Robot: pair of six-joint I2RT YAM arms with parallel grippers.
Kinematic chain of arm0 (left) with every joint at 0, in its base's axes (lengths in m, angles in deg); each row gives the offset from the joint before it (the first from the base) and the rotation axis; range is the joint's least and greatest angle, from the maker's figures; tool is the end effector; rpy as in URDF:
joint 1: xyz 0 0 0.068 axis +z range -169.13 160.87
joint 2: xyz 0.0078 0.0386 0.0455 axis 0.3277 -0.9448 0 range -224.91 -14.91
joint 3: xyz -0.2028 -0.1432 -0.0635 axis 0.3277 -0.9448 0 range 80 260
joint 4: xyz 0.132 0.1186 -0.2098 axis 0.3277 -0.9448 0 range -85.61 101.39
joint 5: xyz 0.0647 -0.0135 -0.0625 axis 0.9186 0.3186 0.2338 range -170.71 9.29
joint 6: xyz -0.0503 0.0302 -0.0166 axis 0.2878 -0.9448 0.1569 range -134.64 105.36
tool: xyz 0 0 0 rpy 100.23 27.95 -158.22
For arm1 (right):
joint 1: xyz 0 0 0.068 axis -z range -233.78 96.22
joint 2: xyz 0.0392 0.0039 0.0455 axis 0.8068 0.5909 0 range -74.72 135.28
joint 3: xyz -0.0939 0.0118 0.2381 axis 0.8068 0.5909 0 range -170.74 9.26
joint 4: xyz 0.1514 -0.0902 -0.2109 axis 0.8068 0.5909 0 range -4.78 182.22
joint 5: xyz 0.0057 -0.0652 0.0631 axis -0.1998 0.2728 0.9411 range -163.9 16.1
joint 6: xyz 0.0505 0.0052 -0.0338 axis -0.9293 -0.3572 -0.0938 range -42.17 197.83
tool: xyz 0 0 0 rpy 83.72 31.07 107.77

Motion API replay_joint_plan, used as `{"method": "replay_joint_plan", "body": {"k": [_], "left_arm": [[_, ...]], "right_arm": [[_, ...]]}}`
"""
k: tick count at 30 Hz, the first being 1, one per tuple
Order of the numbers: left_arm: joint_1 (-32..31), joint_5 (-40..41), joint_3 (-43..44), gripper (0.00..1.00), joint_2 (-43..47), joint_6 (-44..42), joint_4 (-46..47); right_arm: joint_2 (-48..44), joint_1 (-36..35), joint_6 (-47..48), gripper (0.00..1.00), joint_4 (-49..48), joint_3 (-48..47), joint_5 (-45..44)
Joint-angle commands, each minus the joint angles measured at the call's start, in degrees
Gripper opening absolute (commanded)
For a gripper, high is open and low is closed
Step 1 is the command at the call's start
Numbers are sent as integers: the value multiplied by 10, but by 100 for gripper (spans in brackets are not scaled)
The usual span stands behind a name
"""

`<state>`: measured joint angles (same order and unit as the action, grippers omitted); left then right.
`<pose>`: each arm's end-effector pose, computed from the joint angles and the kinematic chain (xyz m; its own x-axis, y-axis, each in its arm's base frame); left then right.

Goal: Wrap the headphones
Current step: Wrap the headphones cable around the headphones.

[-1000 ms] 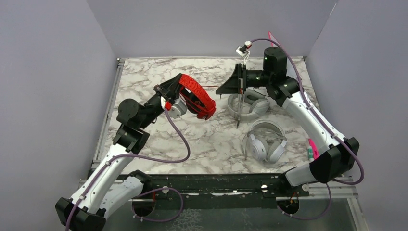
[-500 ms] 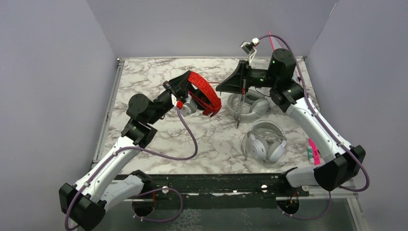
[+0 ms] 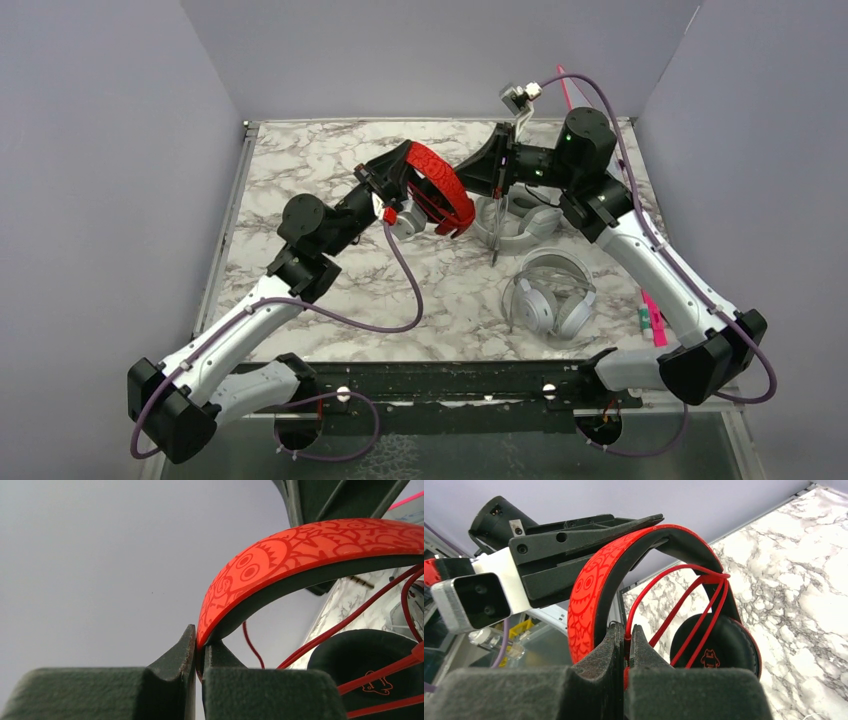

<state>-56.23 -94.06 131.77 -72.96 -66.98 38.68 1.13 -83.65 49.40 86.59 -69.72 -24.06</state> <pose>0.2043 -0.1678 0.3967 0.7754 0.3794 -0.5048 0.2372 0.5659 0.7896 0.2590 0.1890 0.4300 -0.4447 0.0986 -0.8902 -0.8777 0.1501 0.4551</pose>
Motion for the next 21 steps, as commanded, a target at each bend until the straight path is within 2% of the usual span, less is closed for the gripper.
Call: {"method": "replay_joint_plan", "body": {"k": [1,8,21], "left_arm": [[-11,38,34,0,-10,14,71],[-17,49,46,0,-13,18,80],[-21,41,47,0,-4,38,71]], "right_arm": [[-16,-17,44,1,13,2,-6],[-36,-21,114,1,79,5,-3],[-2,-25,219,1,155,-19,-21]]}}
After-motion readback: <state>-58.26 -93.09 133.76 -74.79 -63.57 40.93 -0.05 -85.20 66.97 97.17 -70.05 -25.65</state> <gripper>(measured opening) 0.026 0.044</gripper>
